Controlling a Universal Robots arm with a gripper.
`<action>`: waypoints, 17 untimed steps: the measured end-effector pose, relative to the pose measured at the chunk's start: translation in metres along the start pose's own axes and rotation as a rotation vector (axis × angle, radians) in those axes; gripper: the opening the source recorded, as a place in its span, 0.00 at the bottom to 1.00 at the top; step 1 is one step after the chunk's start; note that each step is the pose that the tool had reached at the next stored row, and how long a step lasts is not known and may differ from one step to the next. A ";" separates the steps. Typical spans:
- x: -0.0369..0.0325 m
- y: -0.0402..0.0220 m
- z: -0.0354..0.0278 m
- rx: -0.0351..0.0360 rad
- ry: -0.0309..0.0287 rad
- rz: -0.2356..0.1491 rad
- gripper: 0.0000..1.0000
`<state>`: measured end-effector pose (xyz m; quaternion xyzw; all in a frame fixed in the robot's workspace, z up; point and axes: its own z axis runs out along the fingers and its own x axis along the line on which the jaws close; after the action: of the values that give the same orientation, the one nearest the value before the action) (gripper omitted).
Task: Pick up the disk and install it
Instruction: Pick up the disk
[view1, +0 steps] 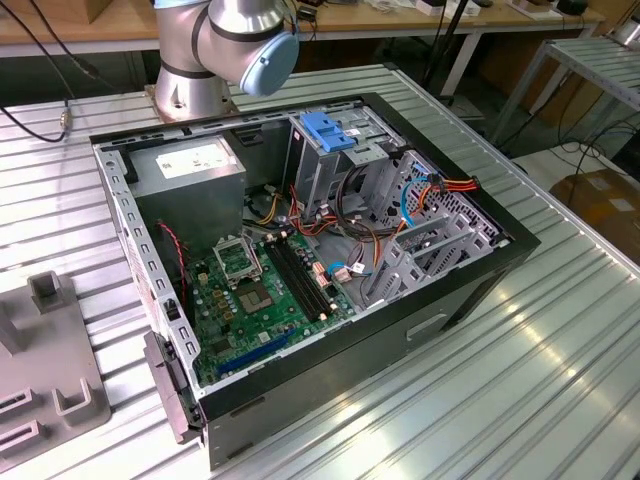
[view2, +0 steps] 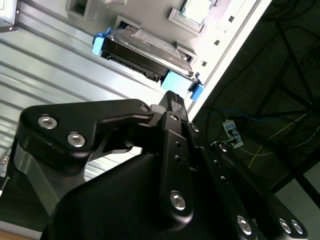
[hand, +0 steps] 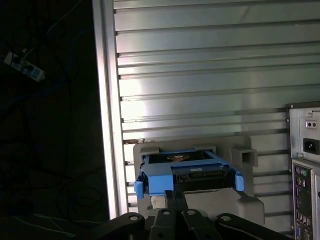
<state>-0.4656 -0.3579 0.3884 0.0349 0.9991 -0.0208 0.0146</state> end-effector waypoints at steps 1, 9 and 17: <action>0.0000 0.0000 0.0000 -0.0003 -0.0004 -0.010 0.10; 0.0000 0.0000 0.0000 -0.0065 -0.0085 -0.210 0.10; 0.0000 0.0000 0.0000 -0.0110 -0.0147 -0.361 0.10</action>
<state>-0.4656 -0.3580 0.3884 -0.1454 0.9891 -0.0179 0.0181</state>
